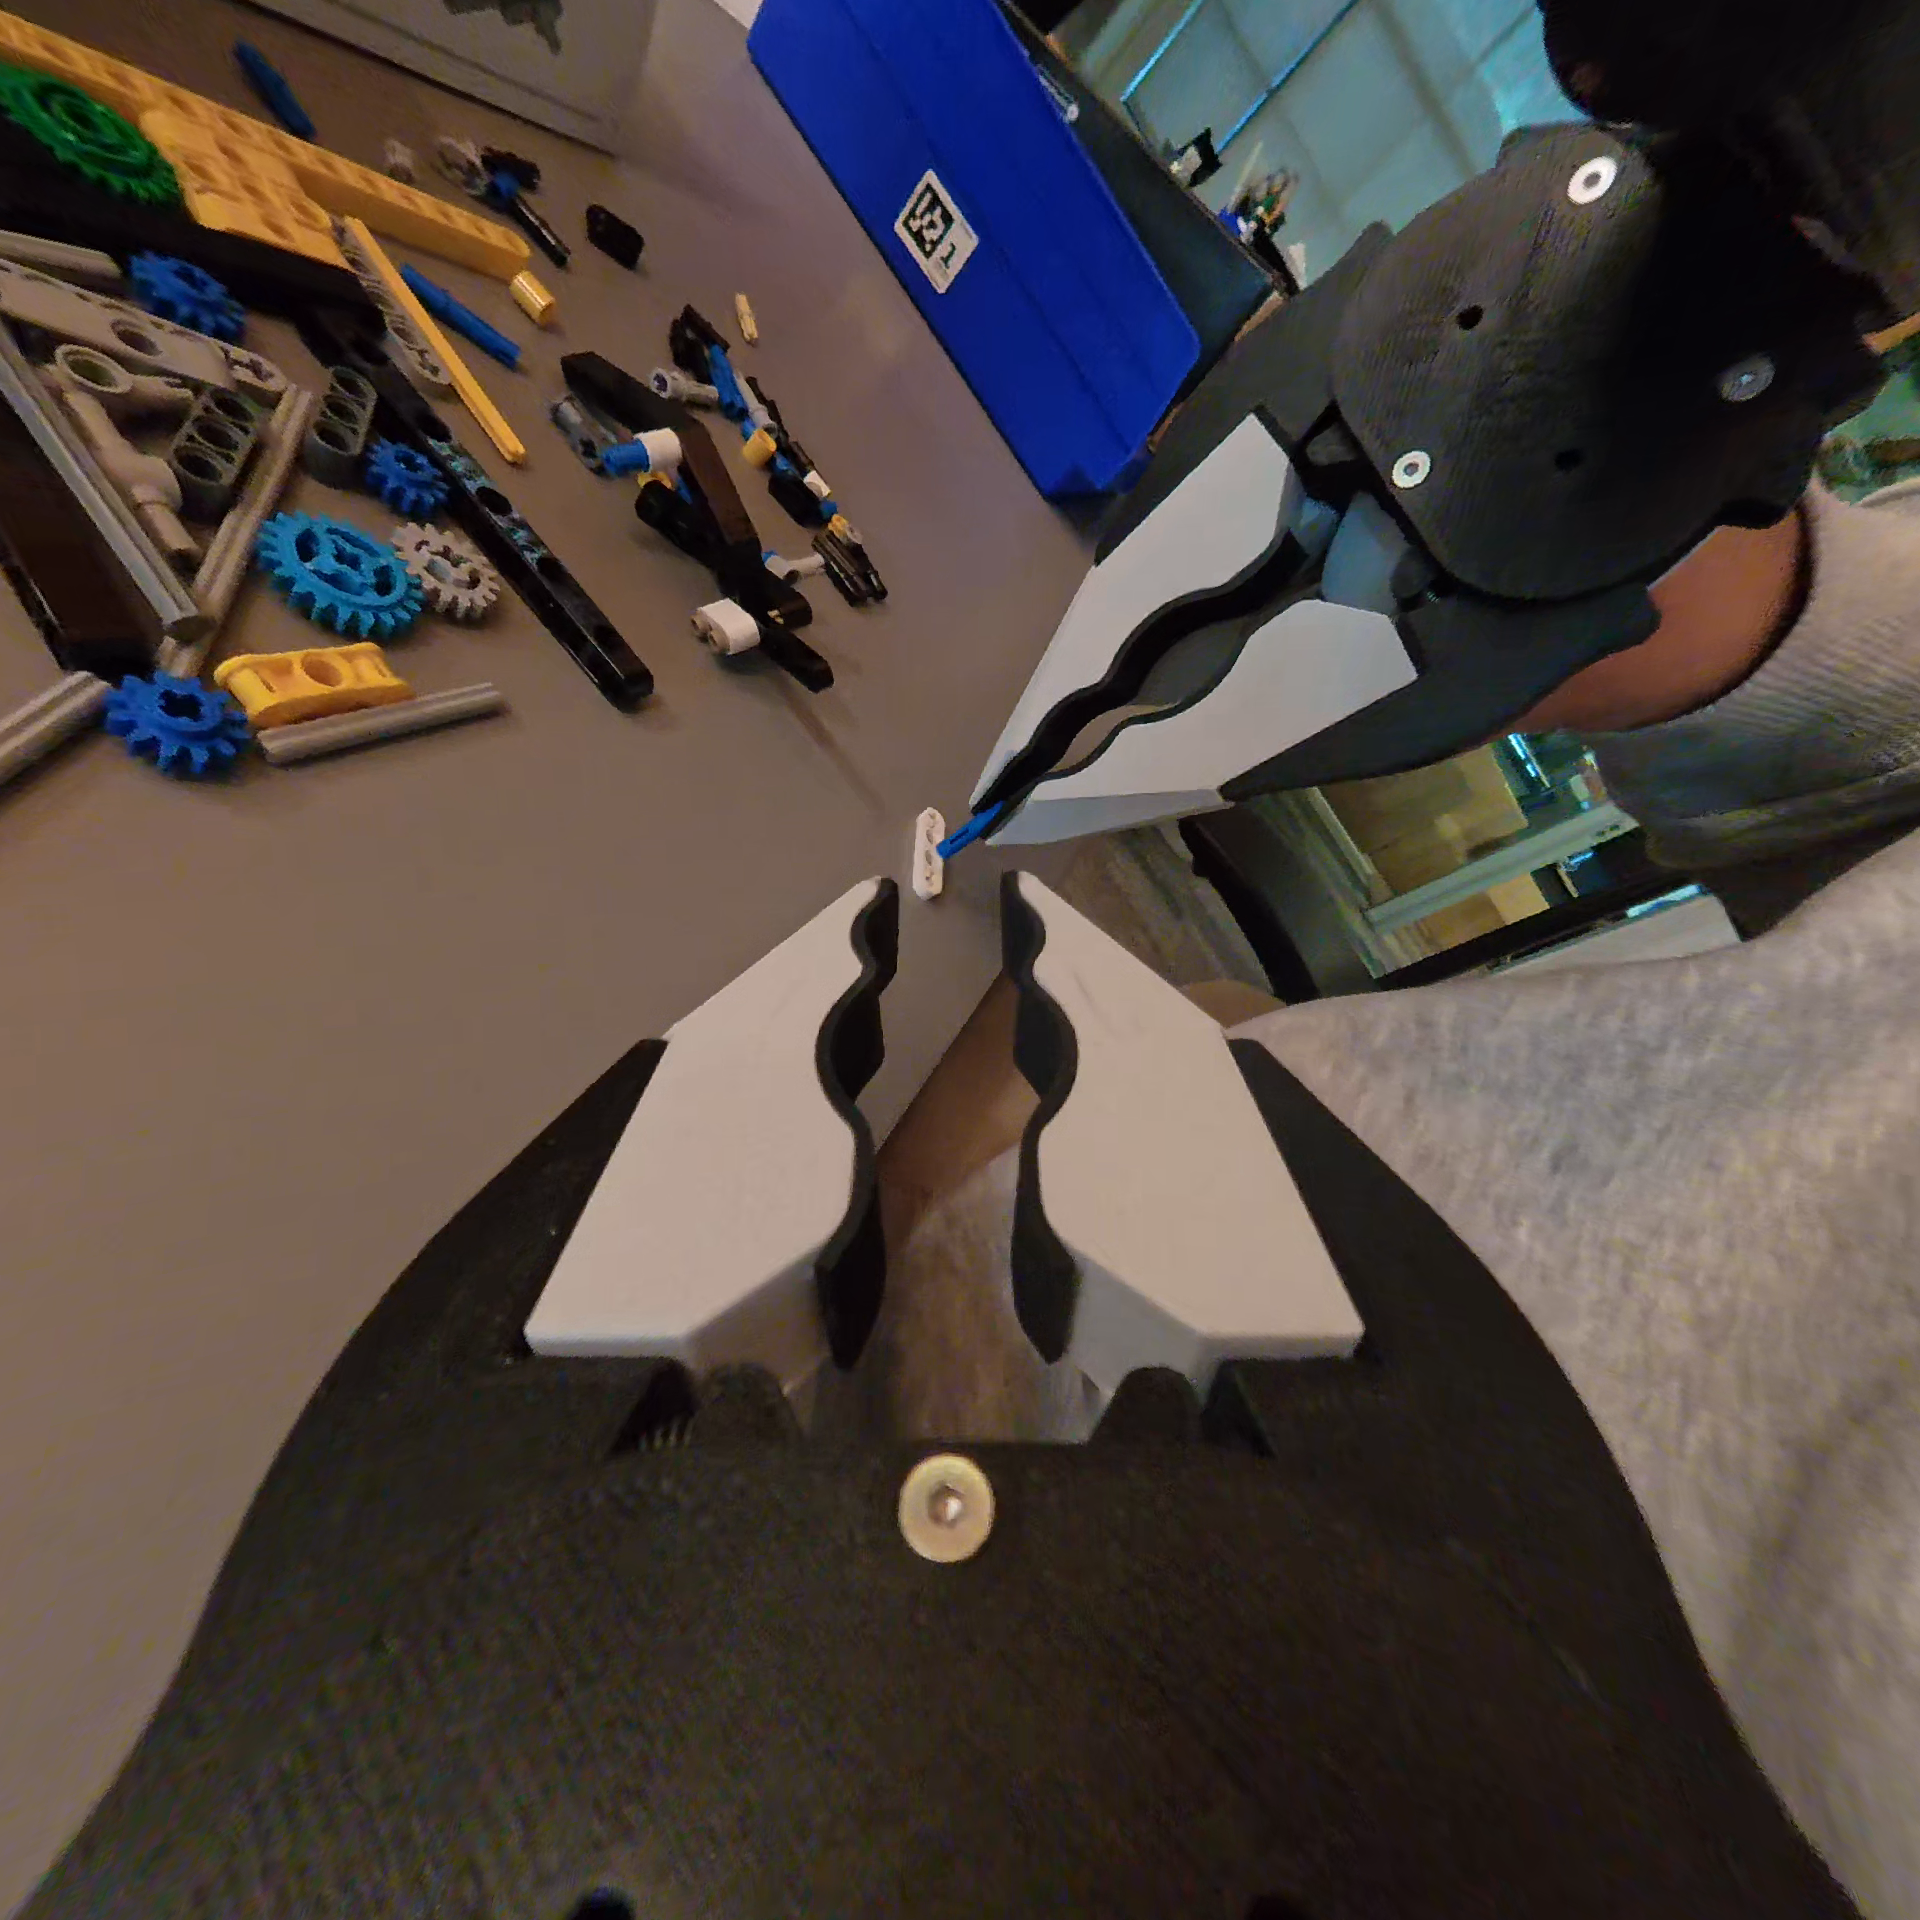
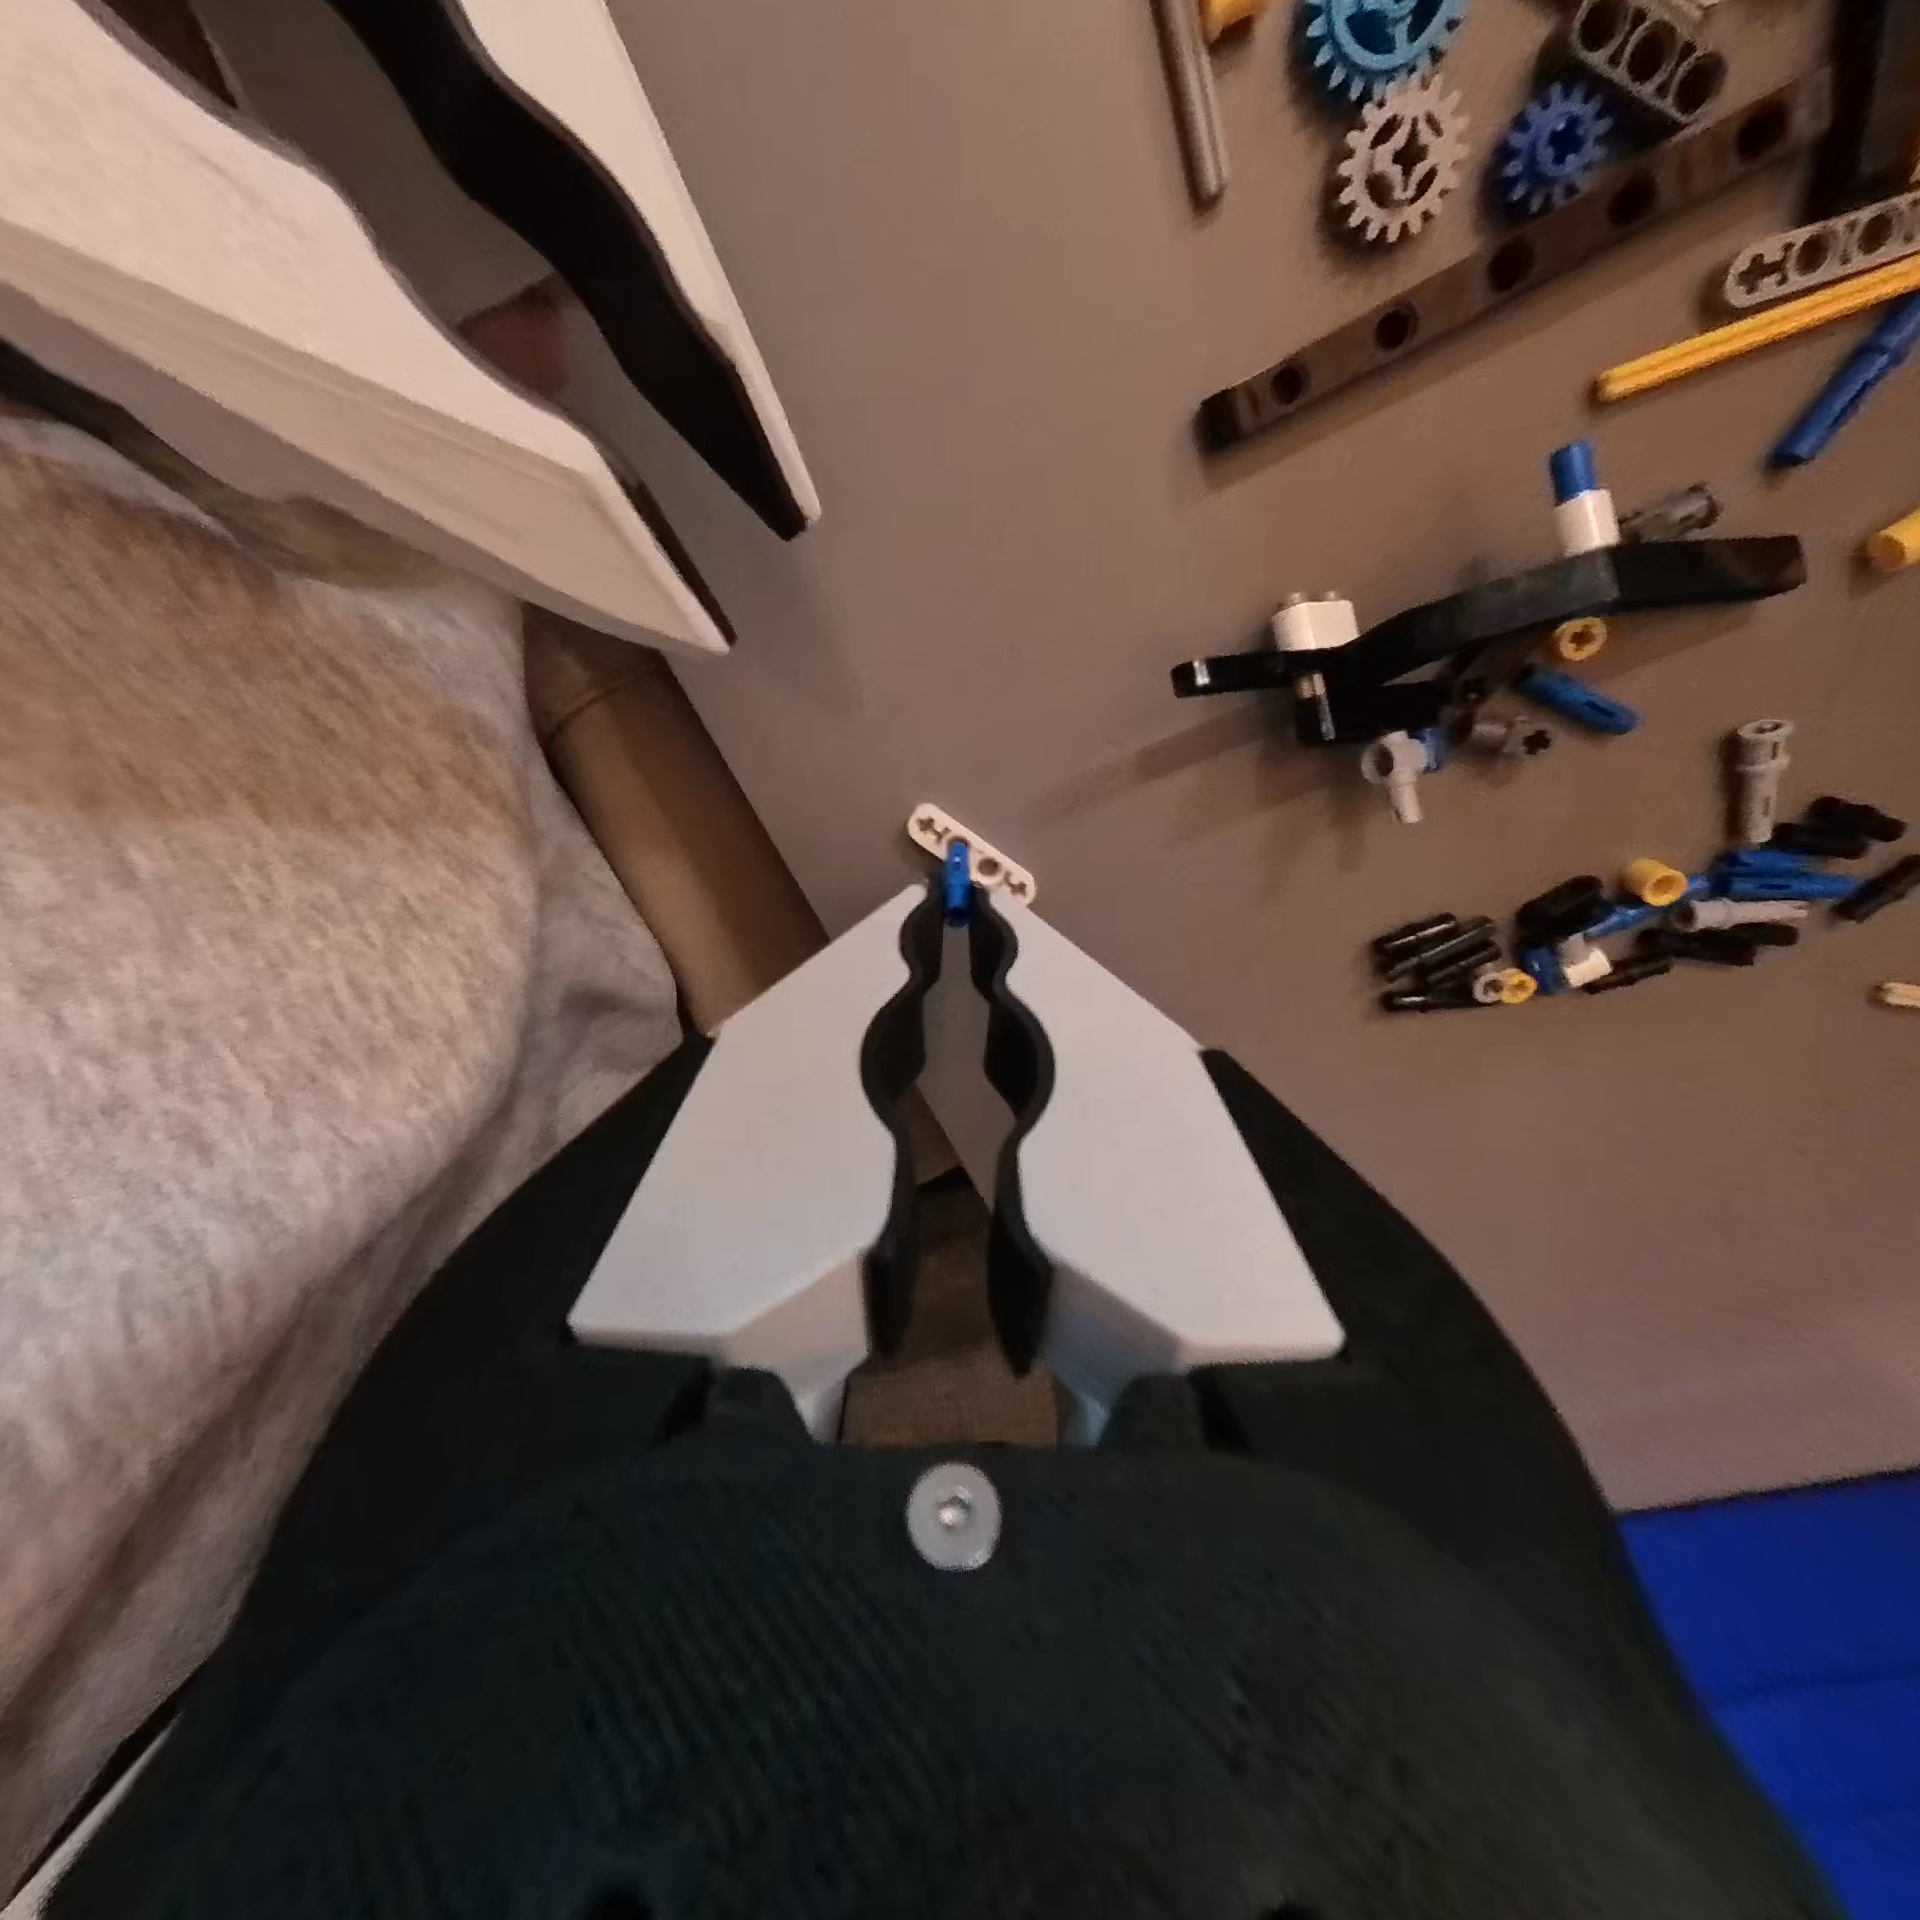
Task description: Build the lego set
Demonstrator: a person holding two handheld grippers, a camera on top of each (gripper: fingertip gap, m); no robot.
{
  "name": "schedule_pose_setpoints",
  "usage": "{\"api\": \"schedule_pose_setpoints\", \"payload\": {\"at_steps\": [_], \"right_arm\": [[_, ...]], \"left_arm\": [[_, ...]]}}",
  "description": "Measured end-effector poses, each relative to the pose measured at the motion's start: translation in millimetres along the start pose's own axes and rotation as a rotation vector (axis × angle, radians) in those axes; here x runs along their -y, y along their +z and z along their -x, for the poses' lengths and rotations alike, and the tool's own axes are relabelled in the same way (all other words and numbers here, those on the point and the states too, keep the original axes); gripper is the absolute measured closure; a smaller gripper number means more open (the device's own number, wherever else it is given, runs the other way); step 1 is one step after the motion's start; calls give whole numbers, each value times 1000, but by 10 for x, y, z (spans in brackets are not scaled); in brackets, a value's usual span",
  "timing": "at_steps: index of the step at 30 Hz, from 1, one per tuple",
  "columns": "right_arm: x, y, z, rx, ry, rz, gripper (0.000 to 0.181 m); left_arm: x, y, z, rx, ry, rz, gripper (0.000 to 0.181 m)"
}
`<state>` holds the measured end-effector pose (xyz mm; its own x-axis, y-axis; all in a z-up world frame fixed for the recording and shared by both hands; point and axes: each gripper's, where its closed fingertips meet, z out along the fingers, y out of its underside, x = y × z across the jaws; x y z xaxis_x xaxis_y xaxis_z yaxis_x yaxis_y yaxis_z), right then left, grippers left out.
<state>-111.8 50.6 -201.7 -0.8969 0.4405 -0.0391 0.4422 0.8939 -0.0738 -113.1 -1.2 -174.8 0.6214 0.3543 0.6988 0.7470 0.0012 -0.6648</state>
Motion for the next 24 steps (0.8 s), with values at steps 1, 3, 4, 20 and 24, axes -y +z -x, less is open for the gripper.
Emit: {"api": "schedule_pose_setpoints", "payload": {"at_steps": [1,3,4,20,24], "right_arm": [[-11,10,-6,-2,1,15,178],[-11,26,2,7,3,27,178],[-8,31,-2,6,3,31,178],[-2,53,-9,22,6,86,178],[8,54,-13,29,30,89,178]], "left_arm": [[-6,4,-1,-2,-1,4,163],[-4,6,-1,-4,-1,5,164],[-2,4,3,-4,-1,4,164],[-16,8,22,2,1,17,167],[-17,9,25,2,0,19,168]]}}
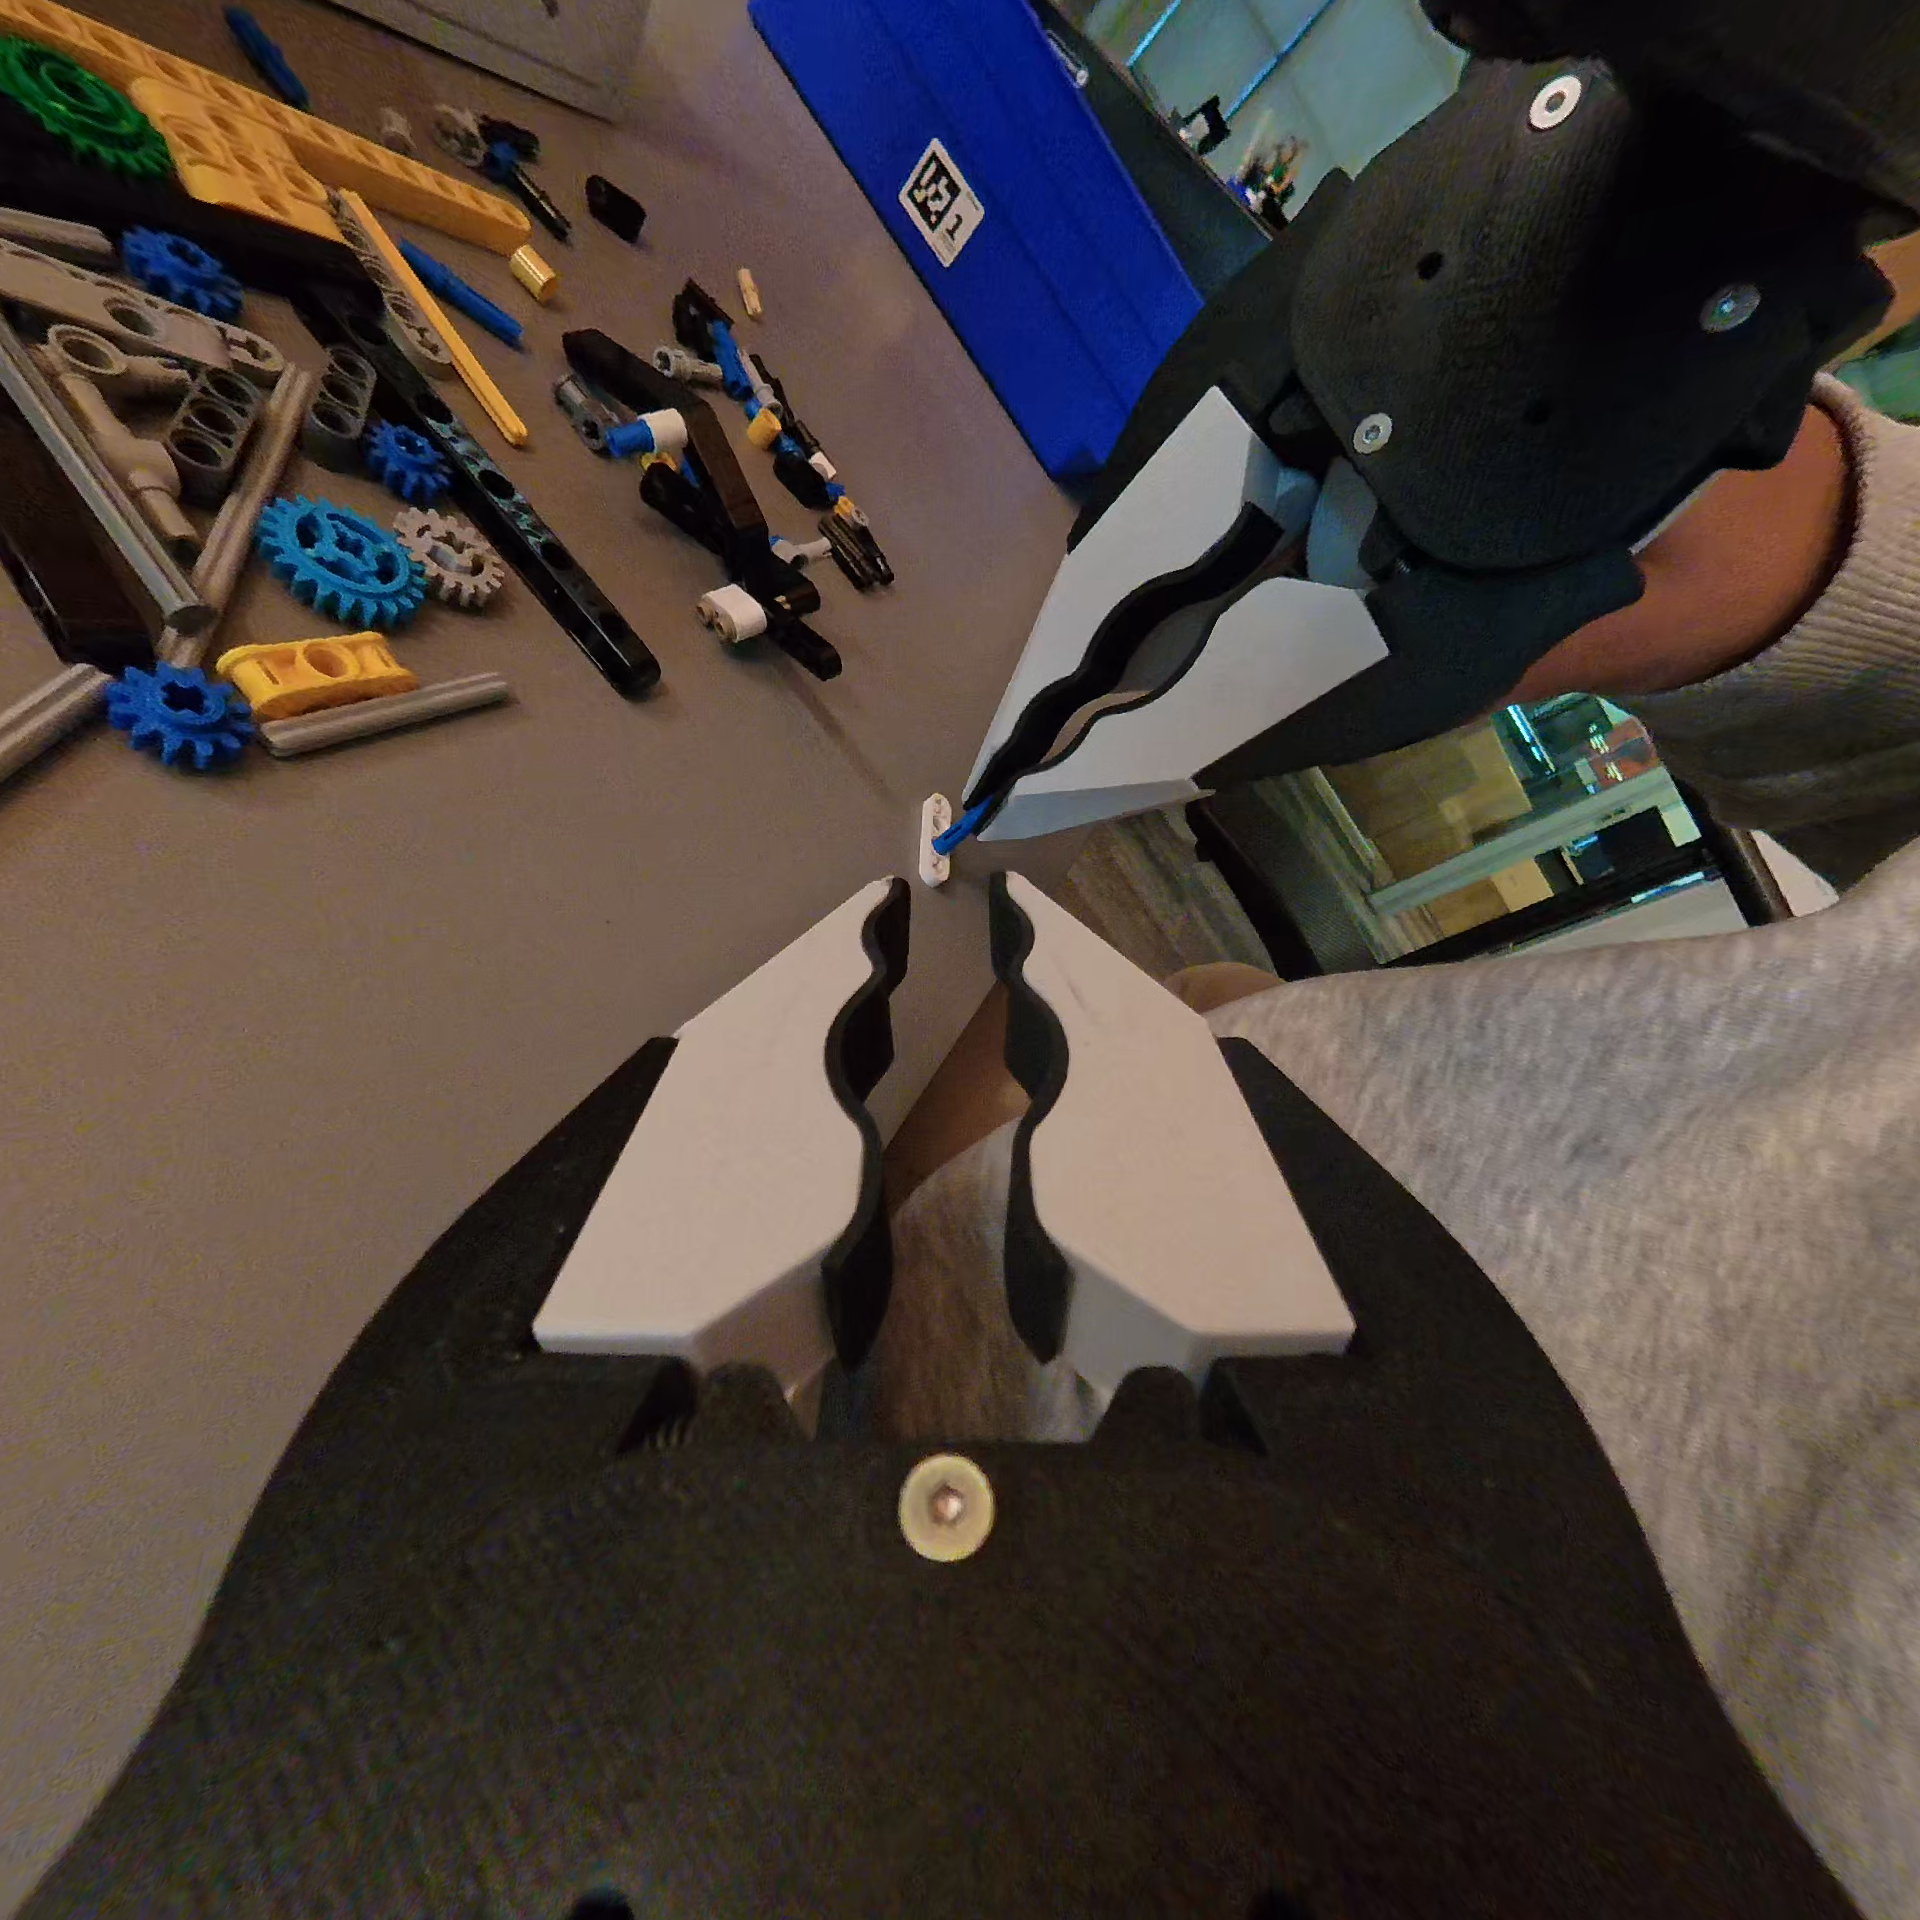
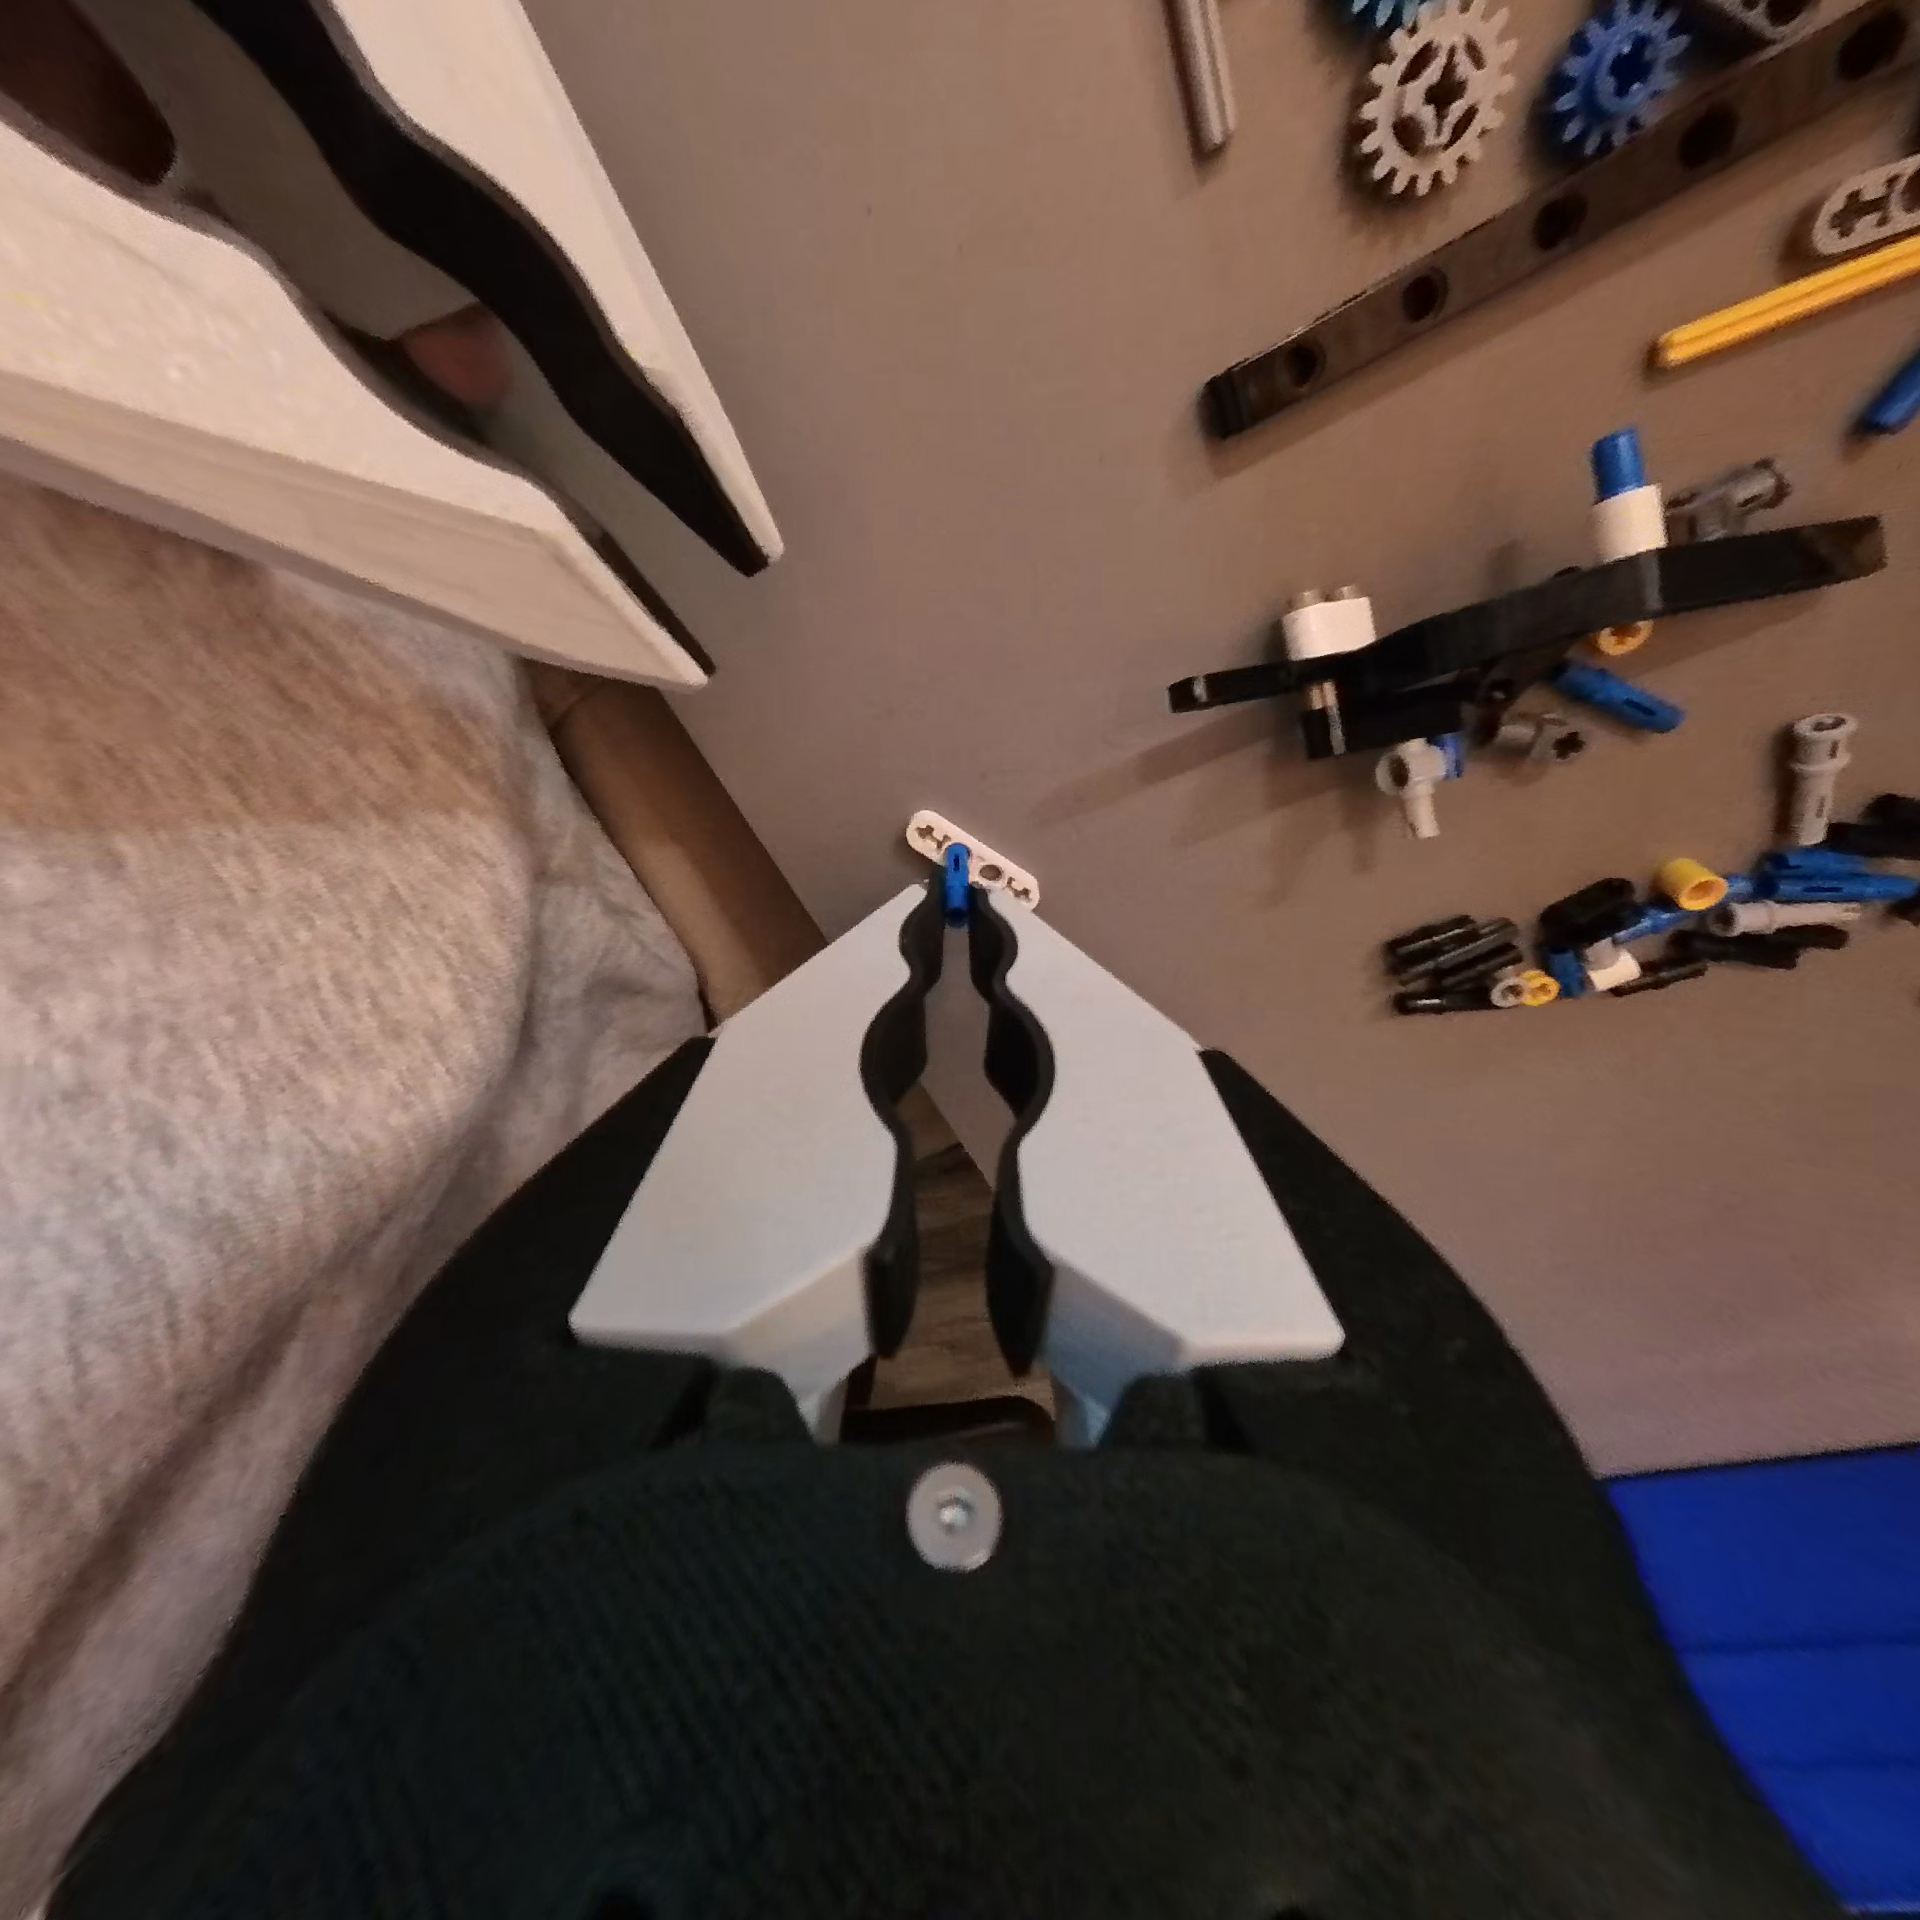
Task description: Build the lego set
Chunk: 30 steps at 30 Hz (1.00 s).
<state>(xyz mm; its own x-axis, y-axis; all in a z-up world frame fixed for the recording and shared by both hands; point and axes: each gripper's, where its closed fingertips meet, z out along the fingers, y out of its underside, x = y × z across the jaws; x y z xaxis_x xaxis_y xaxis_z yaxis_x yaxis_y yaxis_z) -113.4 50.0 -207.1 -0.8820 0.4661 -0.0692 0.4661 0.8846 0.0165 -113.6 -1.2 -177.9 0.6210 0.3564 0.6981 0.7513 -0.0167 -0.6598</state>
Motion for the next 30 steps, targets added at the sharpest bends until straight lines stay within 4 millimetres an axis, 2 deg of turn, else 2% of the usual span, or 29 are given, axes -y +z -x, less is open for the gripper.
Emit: {"api": "schedule_pose_setpoints", "payload": {"at_steps": [30], "right_arm": [[15,9,-5,1,-26,91,179]], "left_arm": [[1,-12,9,-6,-12,3,168]]}}
